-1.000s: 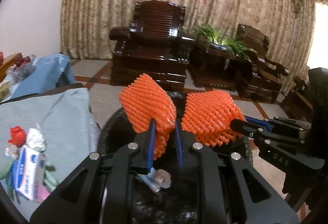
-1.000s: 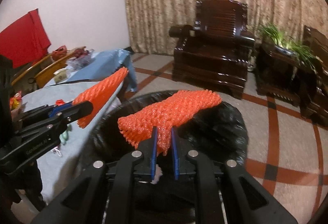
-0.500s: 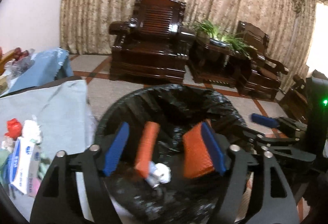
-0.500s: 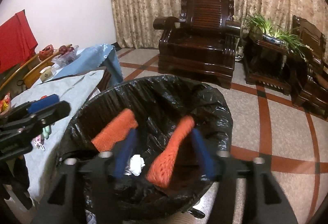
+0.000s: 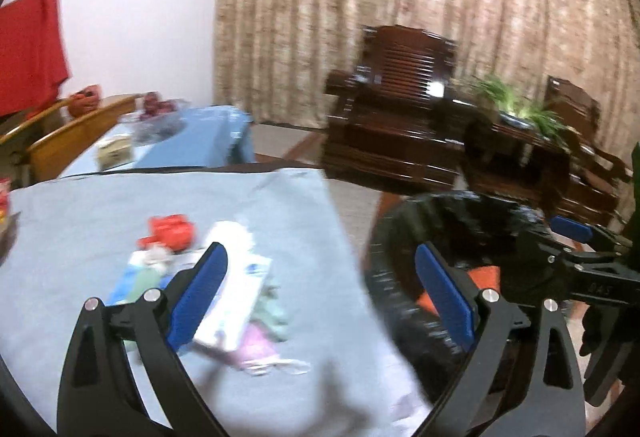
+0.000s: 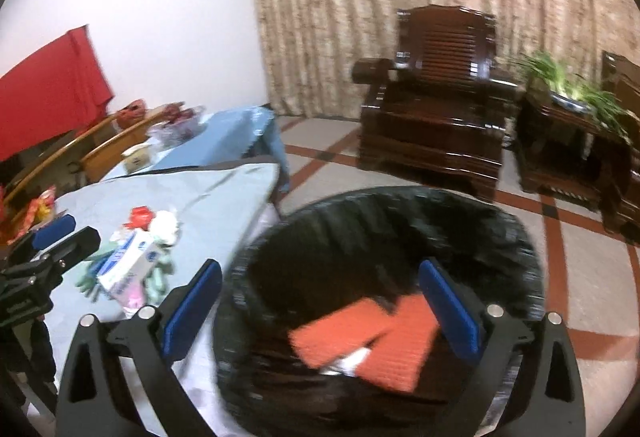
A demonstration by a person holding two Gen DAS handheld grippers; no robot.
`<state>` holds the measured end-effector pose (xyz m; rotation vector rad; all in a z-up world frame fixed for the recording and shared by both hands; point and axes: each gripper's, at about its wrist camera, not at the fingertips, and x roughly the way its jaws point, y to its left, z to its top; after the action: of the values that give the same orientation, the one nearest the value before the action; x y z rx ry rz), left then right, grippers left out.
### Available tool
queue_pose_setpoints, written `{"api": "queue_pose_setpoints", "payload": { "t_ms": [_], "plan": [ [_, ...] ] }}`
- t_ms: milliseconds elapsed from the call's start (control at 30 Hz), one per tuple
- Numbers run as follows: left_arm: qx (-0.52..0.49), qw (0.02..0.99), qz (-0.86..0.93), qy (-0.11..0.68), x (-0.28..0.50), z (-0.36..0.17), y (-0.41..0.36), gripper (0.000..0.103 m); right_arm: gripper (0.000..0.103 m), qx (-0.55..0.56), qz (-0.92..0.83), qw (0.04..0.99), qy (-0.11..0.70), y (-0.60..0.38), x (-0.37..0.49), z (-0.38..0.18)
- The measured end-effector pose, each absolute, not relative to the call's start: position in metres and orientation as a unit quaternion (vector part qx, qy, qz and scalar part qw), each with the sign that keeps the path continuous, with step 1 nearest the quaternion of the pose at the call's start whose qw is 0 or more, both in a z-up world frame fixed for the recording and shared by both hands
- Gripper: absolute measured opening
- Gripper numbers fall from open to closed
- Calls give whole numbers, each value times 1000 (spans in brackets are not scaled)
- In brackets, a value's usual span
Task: Collect trash
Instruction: 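Grasp the alcohol pads box with the left tool and lift it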
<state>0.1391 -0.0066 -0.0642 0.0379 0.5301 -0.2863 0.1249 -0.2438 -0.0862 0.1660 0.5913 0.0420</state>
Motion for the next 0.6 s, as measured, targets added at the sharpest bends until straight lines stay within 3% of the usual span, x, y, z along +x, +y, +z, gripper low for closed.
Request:
{"api": "queue_pose_setpoints", "payload": {
  "t_ms": [267, 600],
  "plan": [
    [6, 961, -62, 268, 138, -69, 64, 92, 97, 55, 76, 952, 291, -173, 144, -88],
    [17, 955, -61, 291, 157, -103, 62, 92, 97, 45, 72, 951, 297, -157, 158, -102]
  ]
}}
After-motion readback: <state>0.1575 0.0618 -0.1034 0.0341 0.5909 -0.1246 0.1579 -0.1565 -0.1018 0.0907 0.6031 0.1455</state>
